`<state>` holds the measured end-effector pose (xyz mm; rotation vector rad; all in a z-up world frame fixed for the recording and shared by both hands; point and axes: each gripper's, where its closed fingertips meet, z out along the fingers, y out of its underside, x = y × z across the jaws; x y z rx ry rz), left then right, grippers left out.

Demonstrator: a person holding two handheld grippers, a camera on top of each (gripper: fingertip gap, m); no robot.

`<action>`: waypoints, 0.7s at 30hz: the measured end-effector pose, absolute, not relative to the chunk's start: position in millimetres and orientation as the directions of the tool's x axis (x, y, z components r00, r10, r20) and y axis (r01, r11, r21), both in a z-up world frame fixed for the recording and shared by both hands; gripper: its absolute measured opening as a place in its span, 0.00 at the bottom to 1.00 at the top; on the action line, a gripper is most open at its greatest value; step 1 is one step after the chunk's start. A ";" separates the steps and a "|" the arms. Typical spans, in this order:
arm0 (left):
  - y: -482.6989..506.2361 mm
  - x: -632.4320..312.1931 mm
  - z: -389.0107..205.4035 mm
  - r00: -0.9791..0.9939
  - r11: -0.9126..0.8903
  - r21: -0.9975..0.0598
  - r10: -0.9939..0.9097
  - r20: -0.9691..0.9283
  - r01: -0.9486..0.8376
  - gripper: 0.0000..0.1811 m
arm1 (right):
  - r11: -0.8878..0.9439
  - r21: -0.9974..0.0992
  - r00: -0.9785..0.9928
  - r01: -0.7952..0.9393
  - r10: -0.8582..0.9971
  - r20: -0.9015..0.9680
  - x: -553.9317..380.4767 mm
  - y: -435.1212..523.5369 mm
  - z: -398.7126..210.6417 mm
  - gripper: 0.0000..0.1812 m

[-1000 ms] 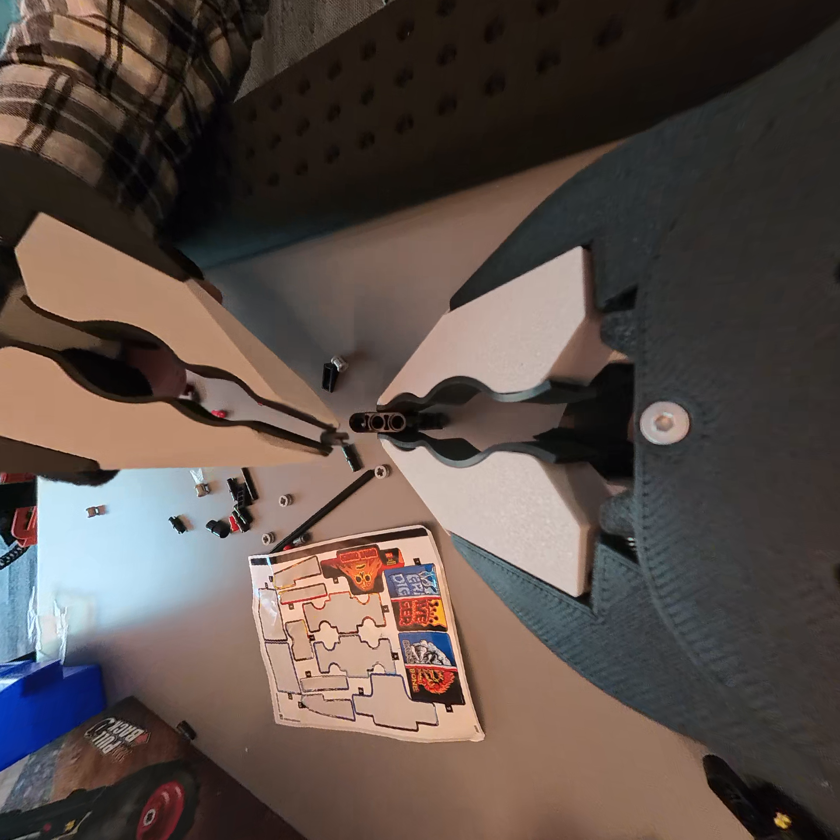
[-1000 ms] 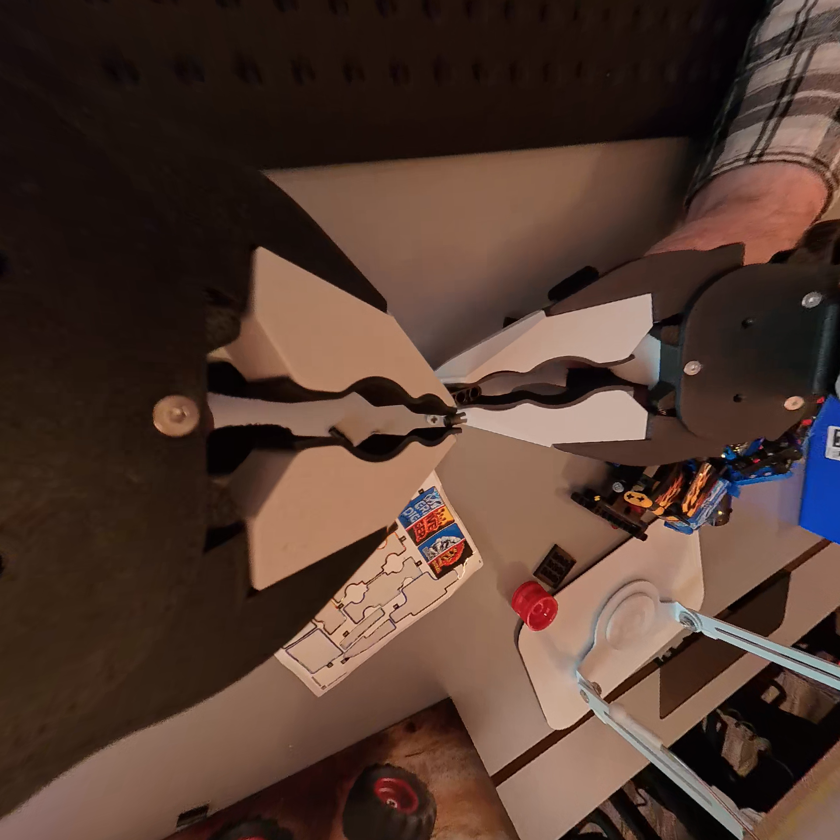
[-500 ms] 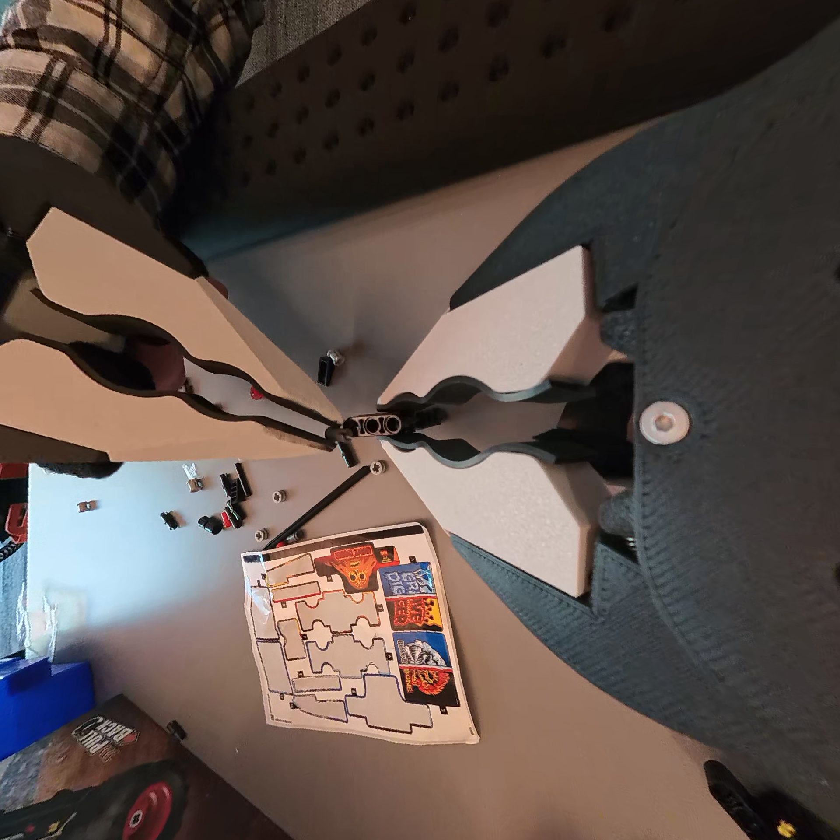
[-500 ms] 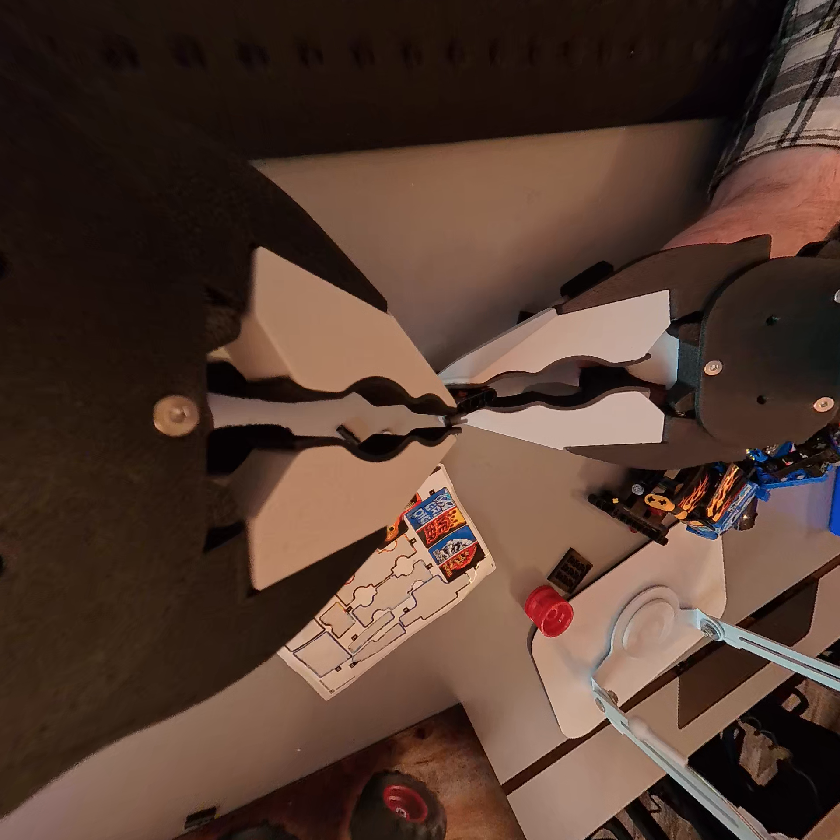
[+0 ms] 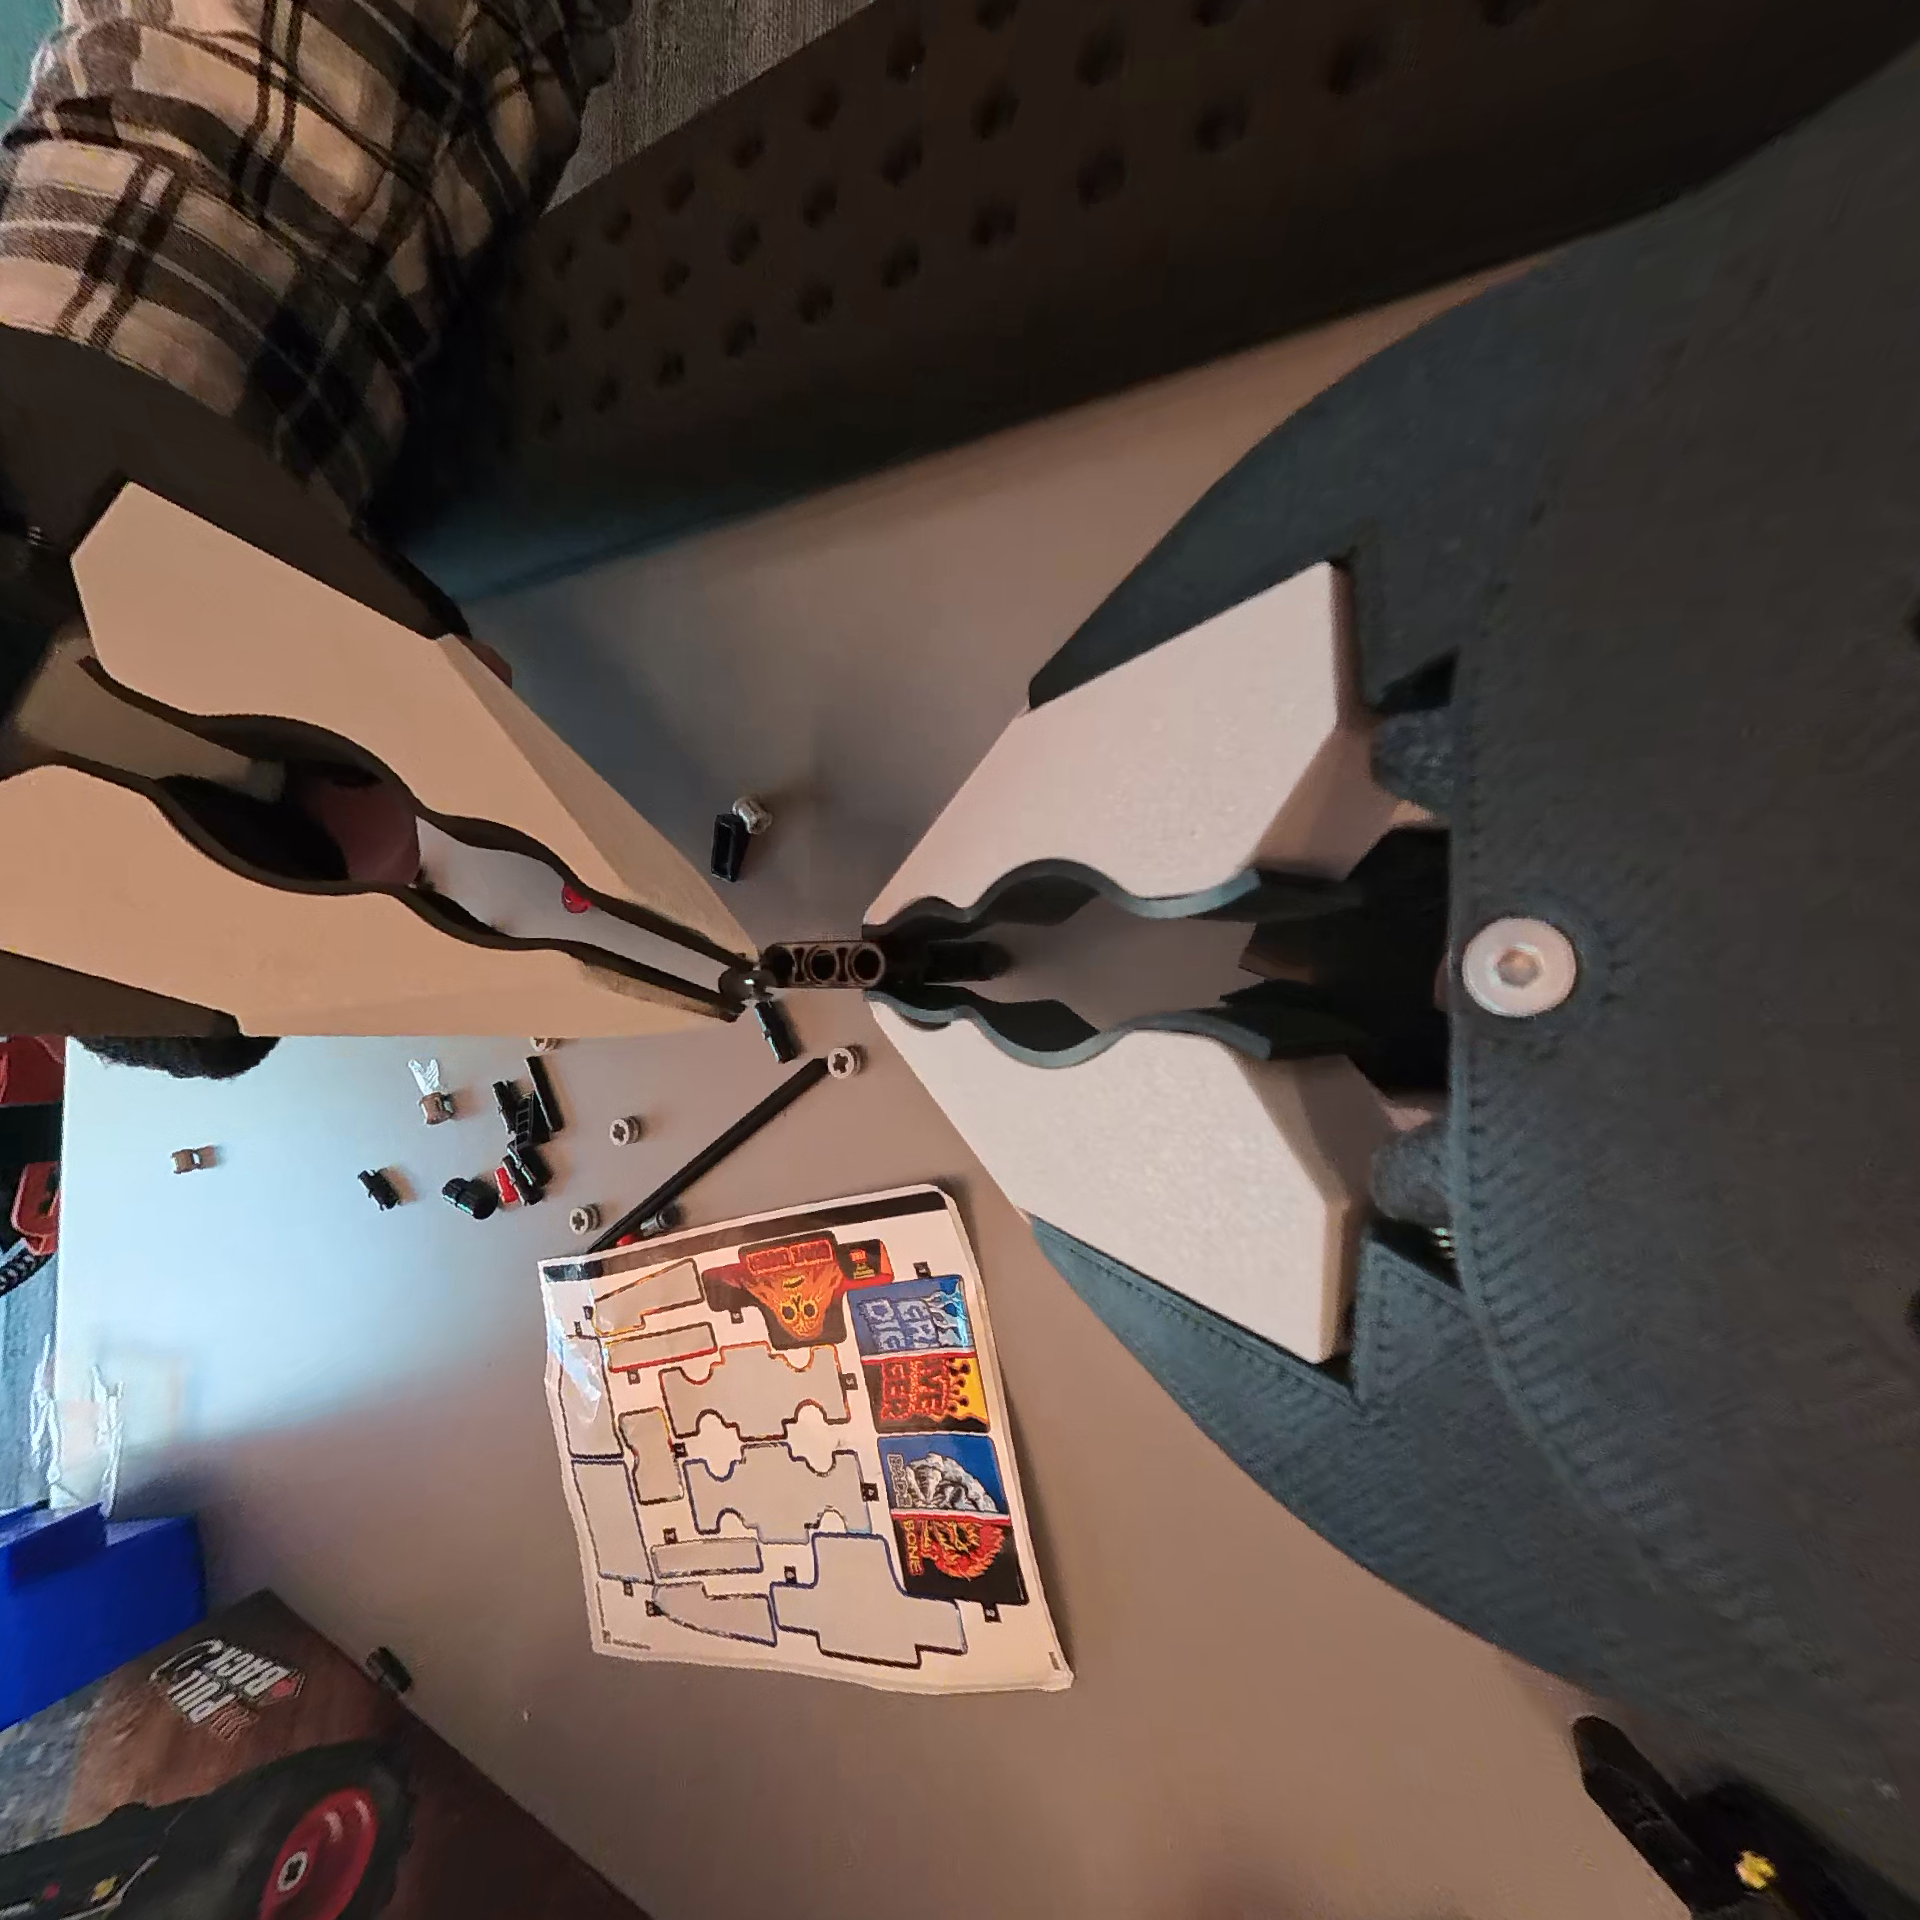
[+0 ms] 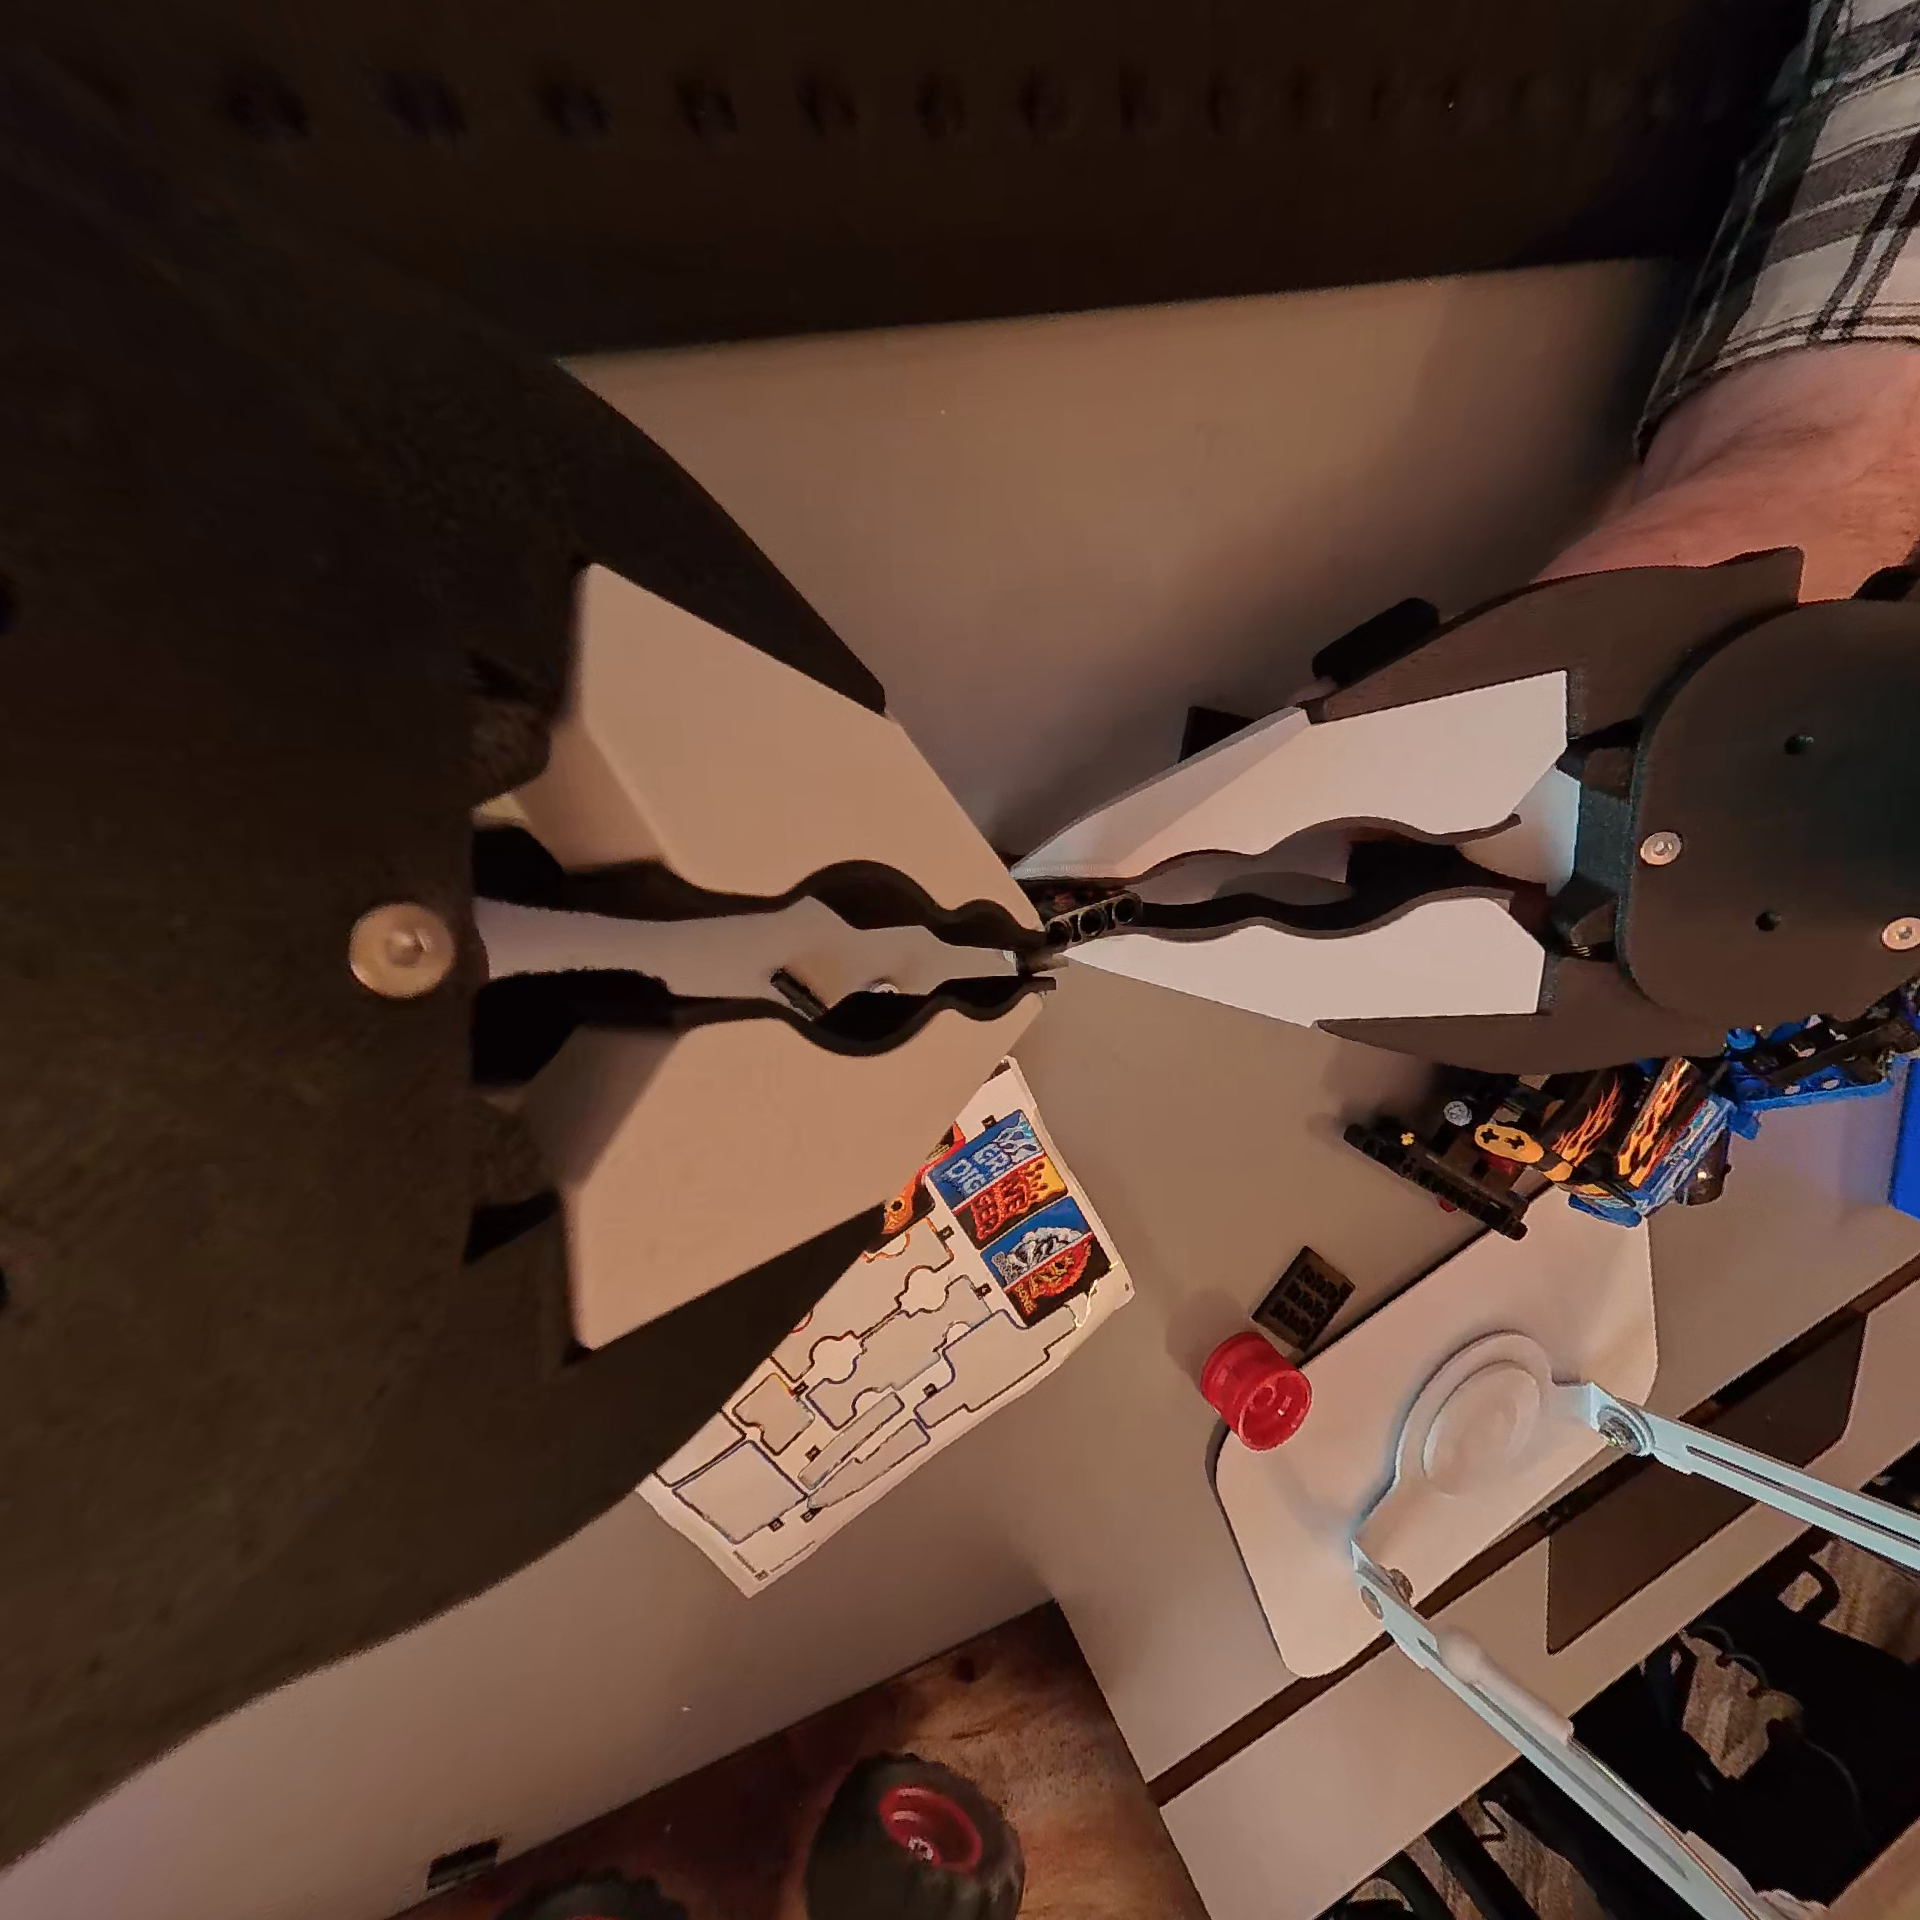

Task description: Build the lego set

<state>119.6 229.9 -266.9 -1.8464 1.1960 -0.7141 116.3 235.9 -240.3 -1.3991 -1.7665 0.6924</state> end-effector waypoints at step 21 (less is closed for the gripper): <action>230.0 116.7 -259.9 0.390 -0.218 -0.861 -0.920 0.025 -0.460 0.03 | 0.272 -0.803 -0.114 0.530 0.962 0.250 114.5 232.4 -234.0 0.01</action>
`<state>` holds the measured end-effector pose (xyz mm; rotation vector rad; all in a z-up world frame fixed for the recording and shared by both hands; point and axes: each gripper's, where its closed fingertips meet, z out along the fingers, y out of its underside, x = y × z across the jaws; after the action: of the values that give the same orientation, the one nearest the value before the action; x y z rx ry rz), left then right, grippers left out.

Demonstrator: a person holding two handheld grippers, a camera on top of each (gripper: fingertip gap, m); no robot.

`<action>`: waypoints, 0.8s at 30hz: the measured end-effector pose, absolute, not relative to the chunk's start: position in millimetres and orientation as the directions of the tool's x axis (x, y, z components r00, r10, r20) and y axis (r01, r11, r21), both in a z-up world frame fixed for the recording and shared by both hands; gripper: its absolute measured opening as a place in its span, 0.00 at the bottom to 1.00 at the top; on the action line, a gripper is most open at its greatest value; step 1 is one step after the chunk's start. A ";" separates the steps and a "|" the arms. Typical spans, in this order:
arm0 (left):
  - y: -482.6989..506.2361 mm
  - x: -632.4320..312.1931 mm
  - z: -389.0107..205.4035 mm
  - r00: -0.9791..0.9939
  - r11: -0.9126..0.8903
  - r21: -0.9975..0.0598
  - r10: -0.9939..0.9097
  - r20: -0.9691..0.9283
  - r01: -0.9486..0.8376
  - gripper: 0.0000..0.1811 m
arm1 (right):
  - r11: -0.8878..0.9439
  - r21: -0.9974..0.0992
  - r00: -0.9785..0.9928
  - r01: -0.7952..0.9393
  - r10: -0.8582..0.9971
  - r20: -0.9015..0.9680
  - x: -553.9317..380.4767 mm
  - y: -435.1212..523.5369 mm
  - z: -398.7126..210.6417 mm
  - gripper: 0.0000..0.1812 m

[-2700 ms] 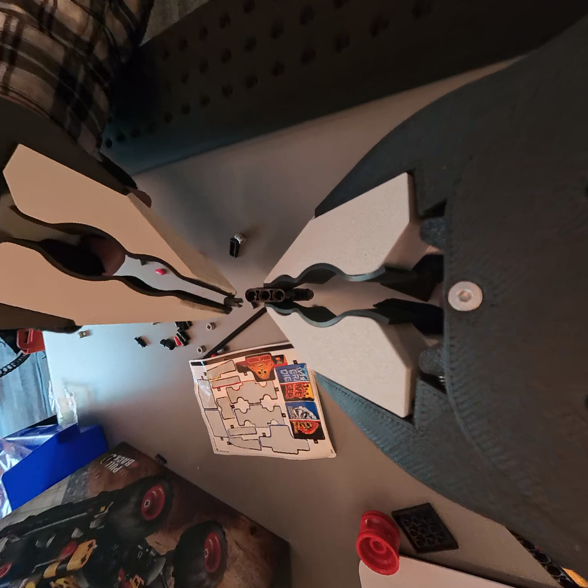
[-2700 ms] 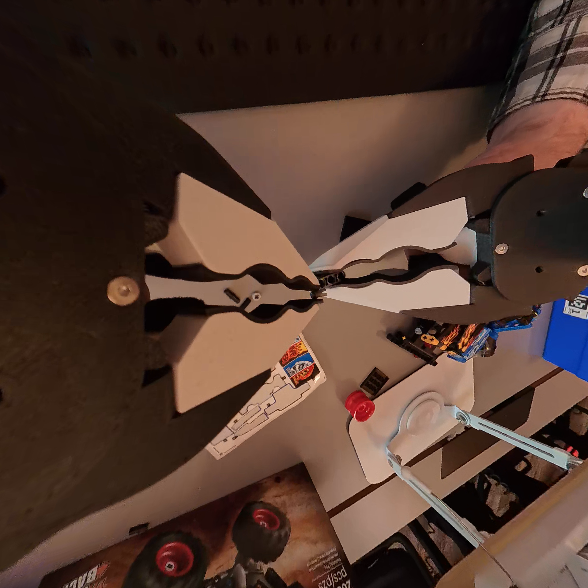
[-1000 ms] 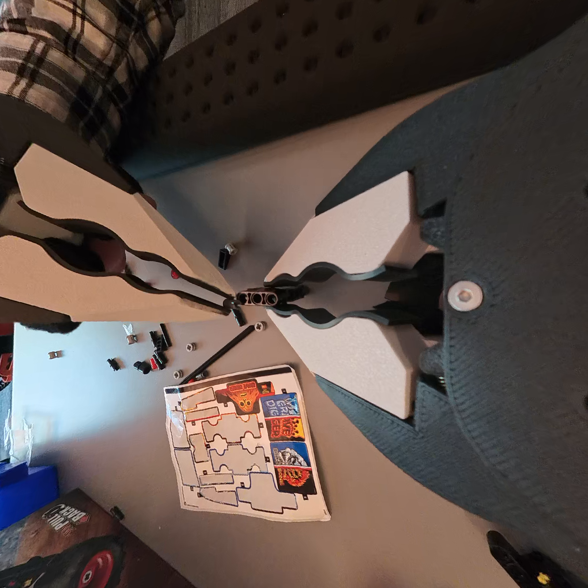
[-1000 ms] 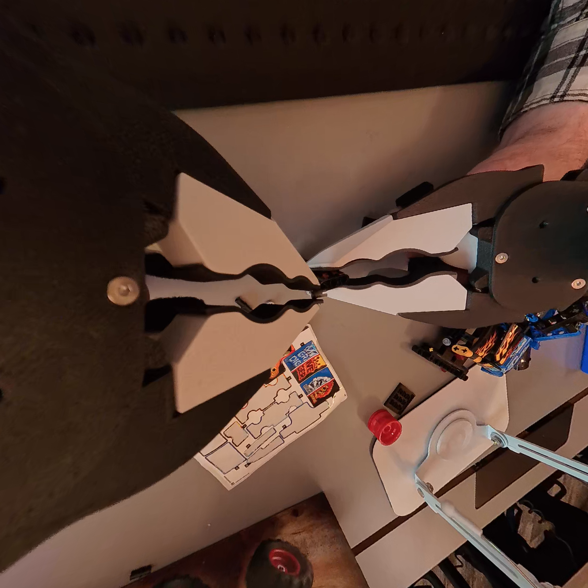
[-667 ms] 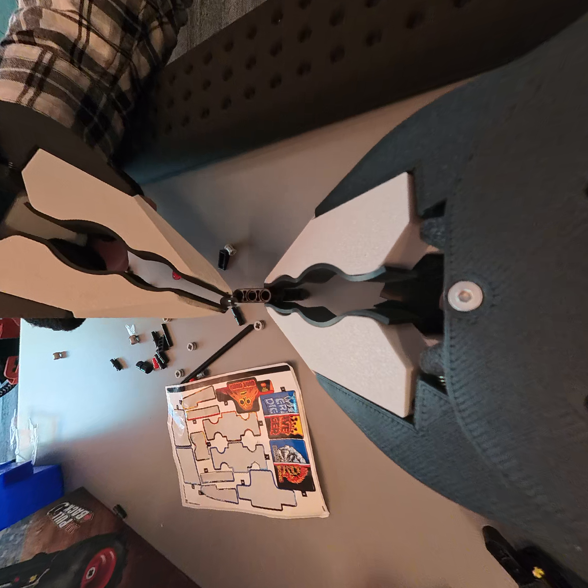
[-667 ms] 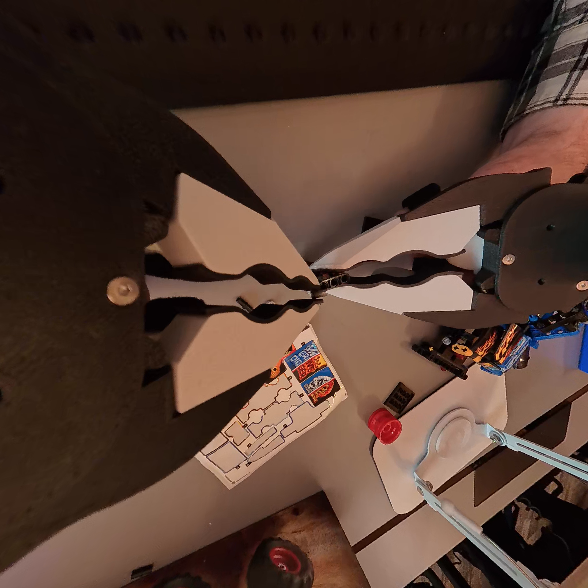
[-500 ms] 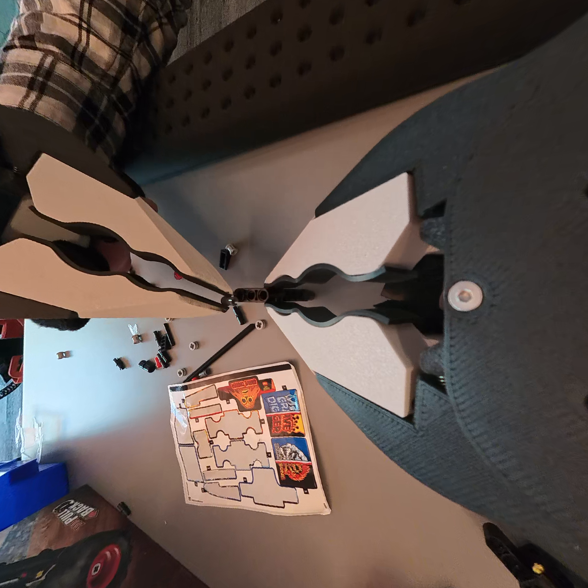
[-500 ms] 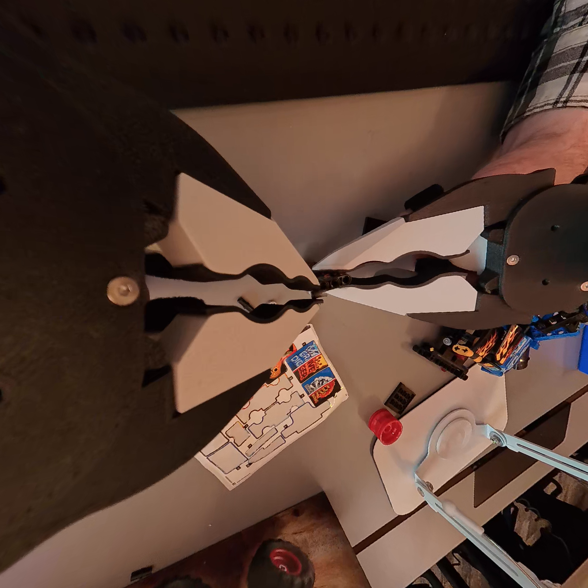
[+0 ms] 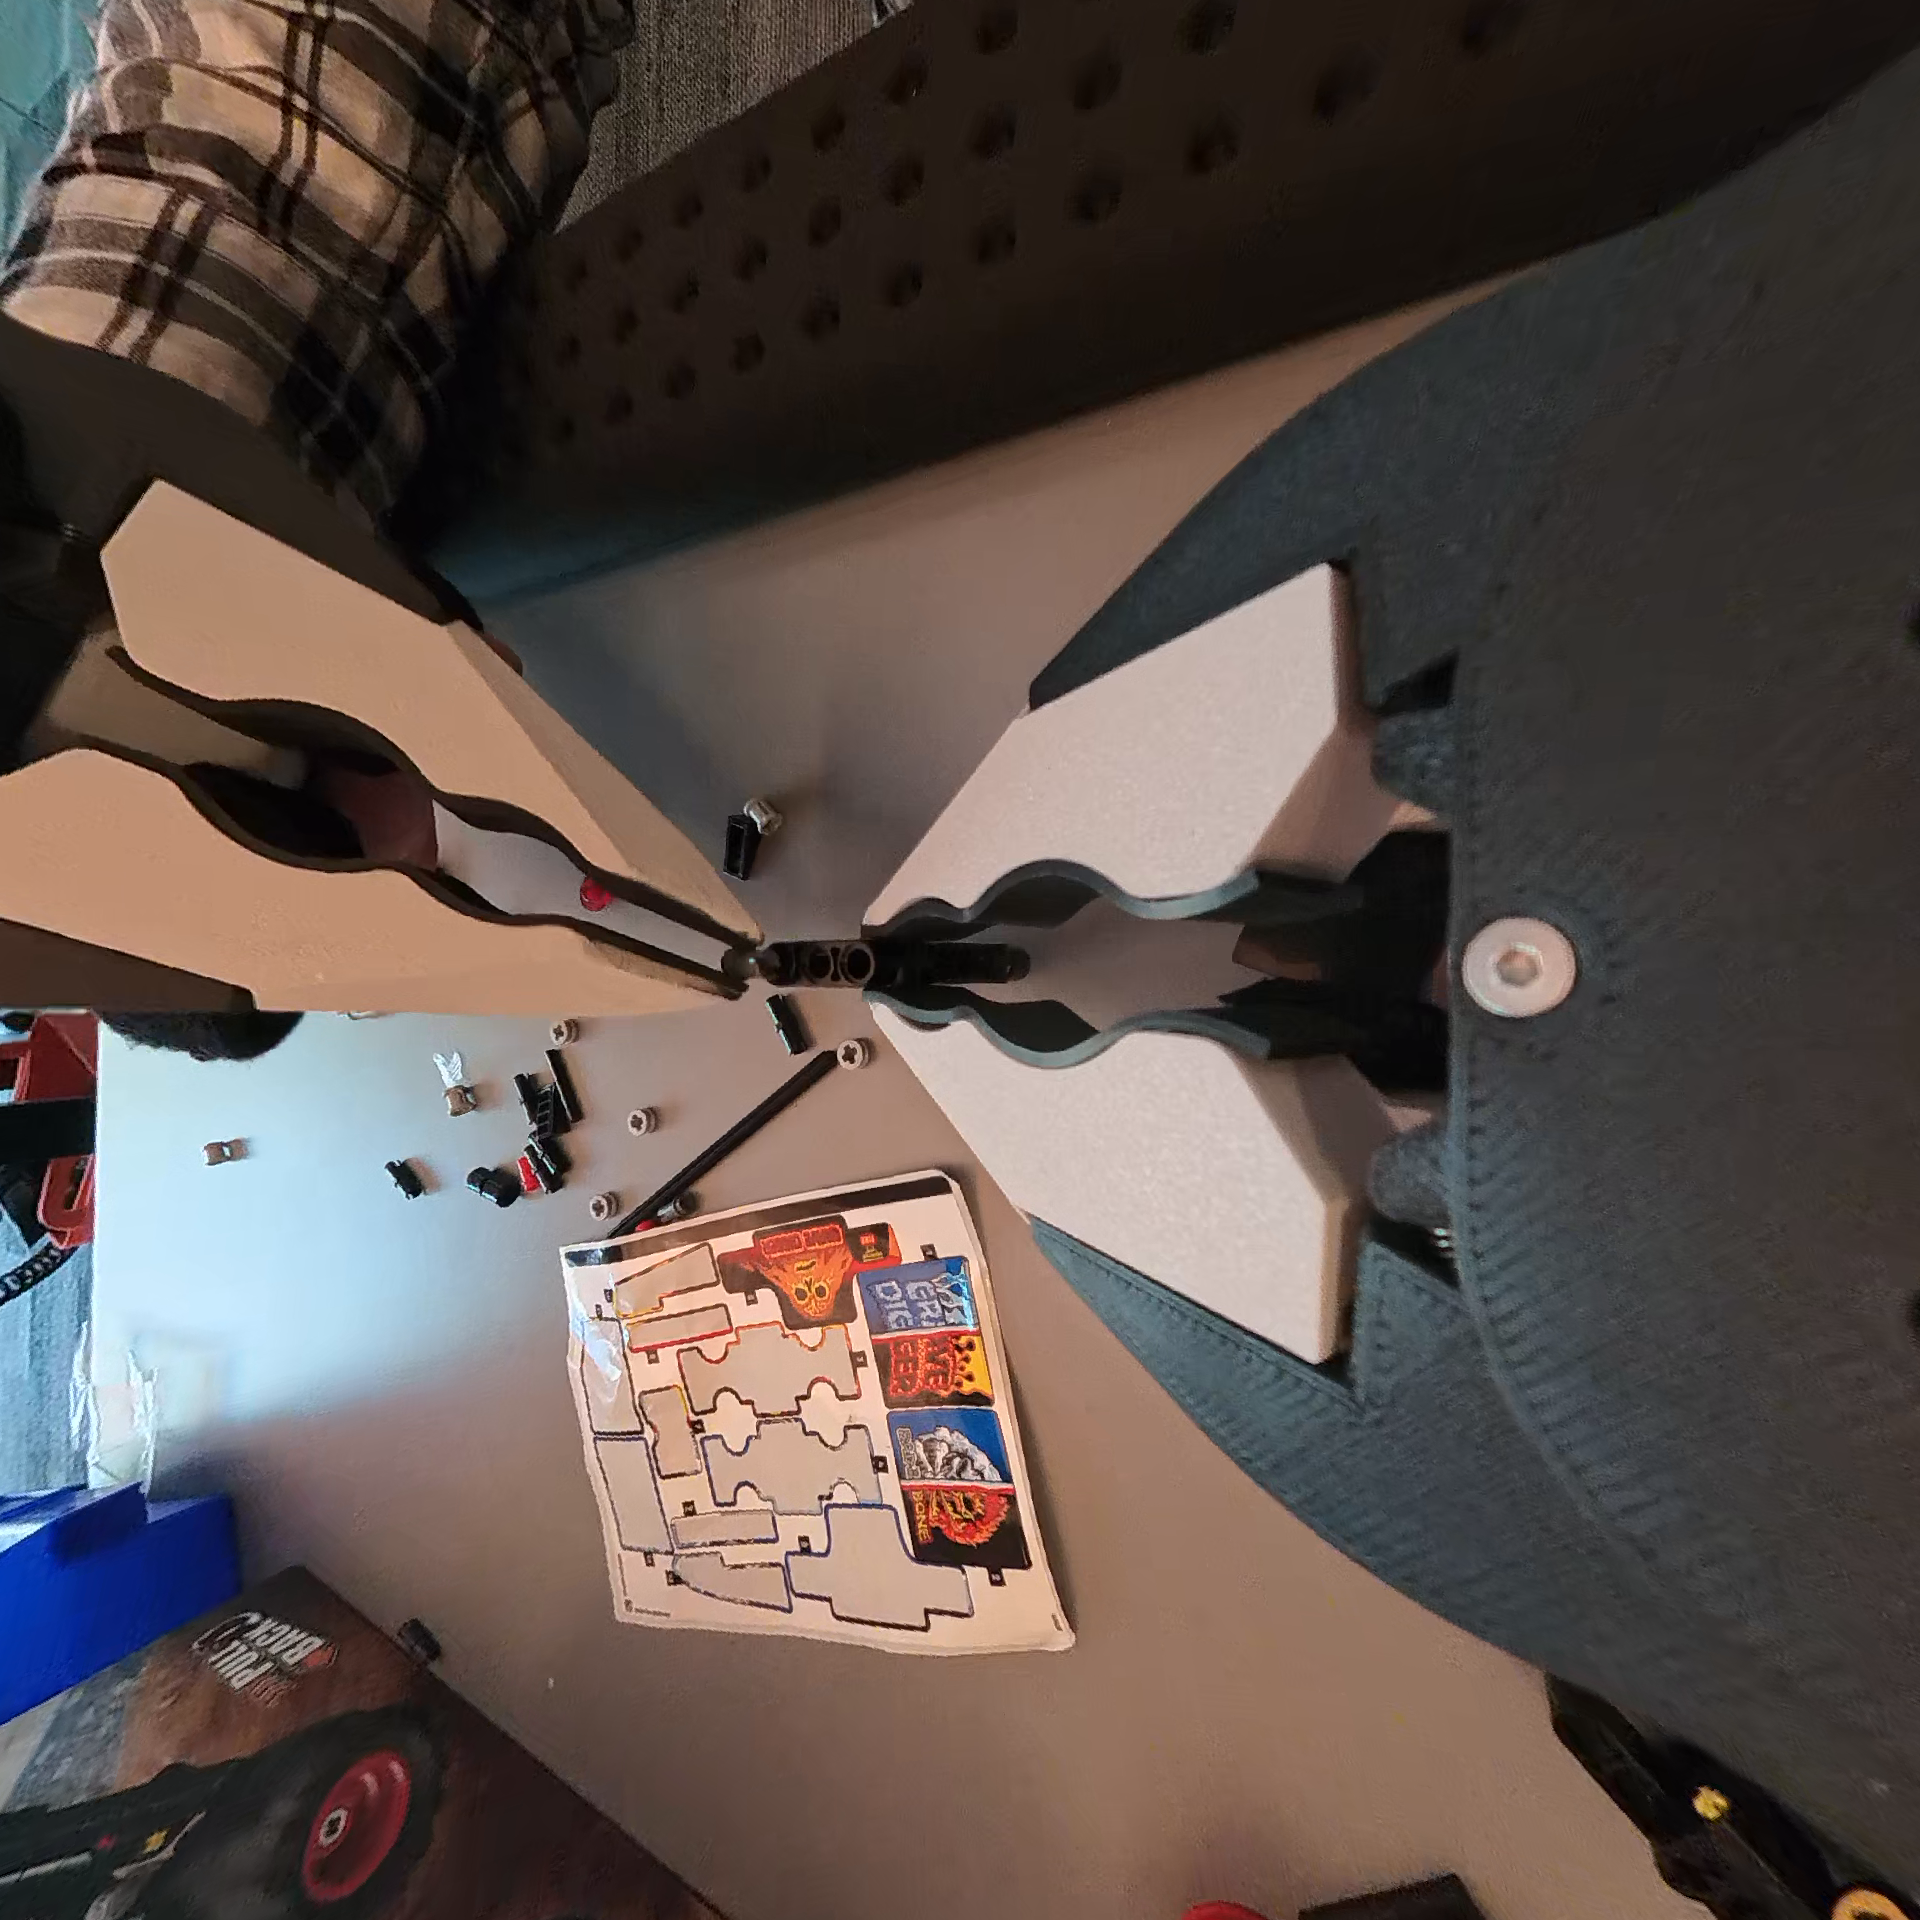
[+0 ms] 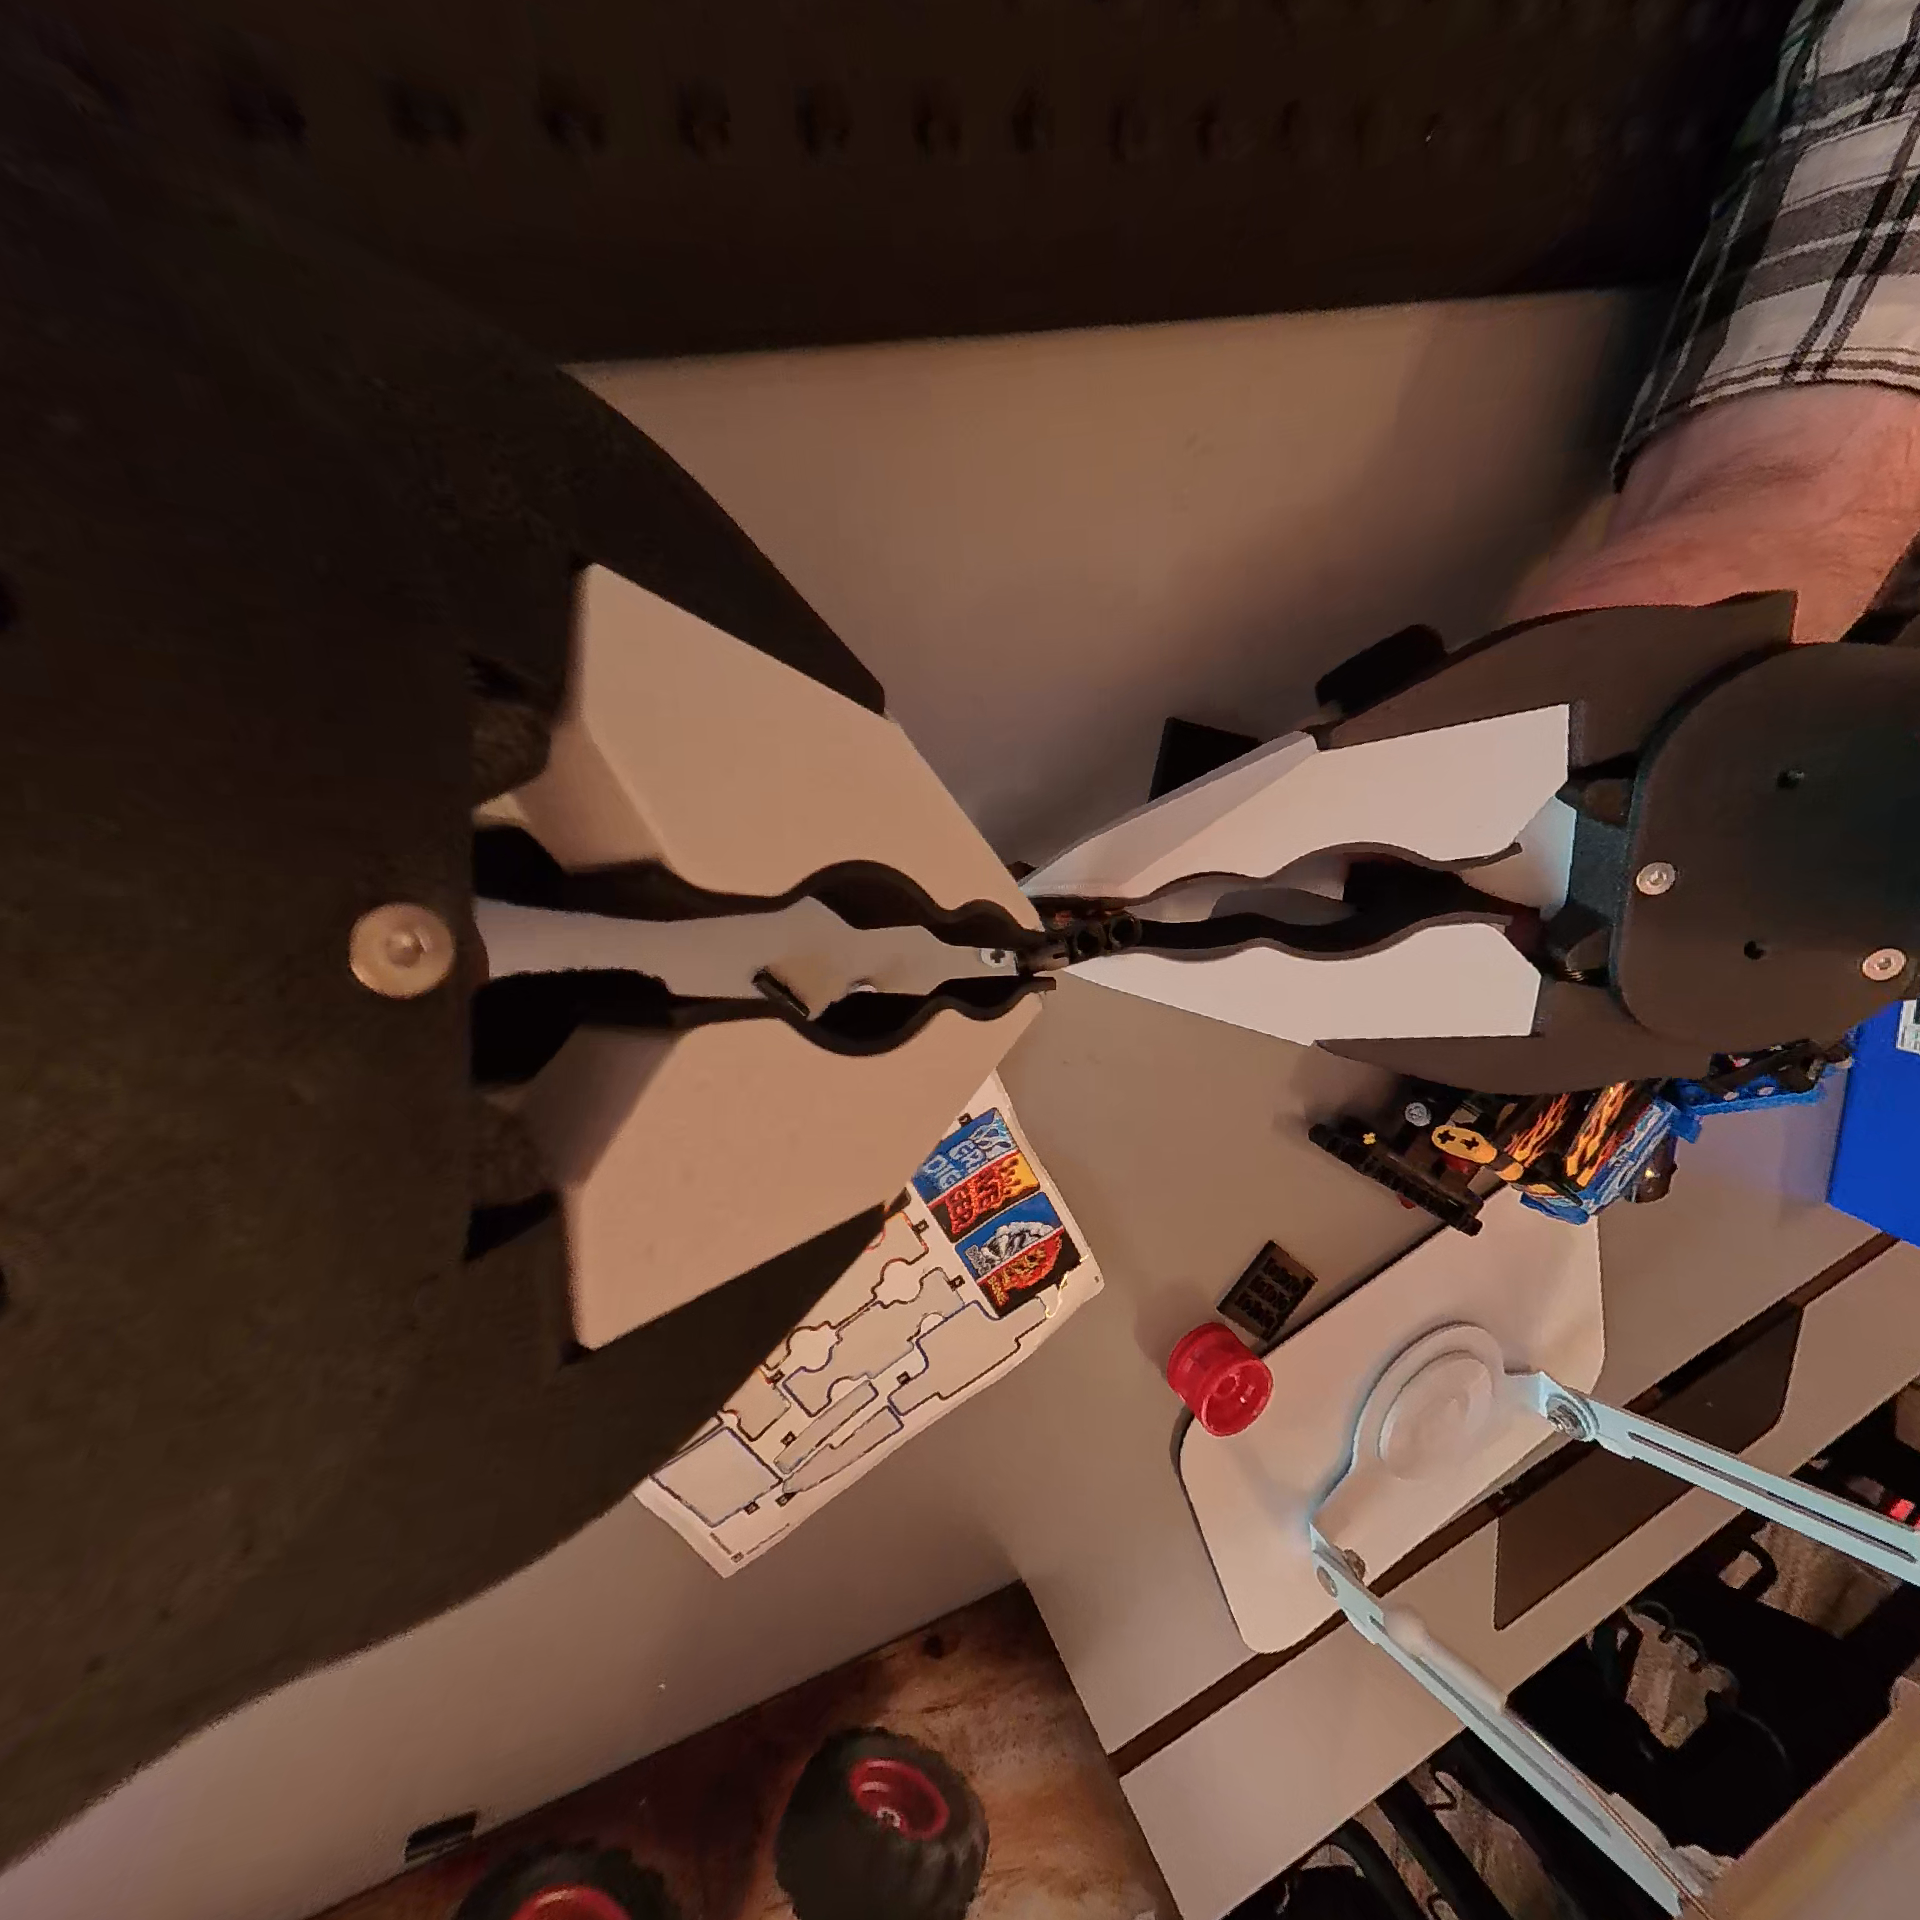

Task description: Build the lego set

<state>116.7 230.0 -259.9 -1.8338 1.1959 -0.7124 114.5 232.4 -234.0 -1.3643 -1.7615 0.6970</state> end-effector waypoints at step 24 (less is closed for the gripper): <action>225.1 107.3 -265.9 0.394 -0.290 -0.809 -0.916 0.079 -0.511 0.04 | 0.332 -0.782 -0.150 0.528 0.942 0.299 105.8 222.3 -230.3 0.01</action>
<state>107.3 225.1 -265.9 -1.9389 1.2208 -0.7217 105.8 222.3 -230.3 -1.3061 -1.8032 0.6583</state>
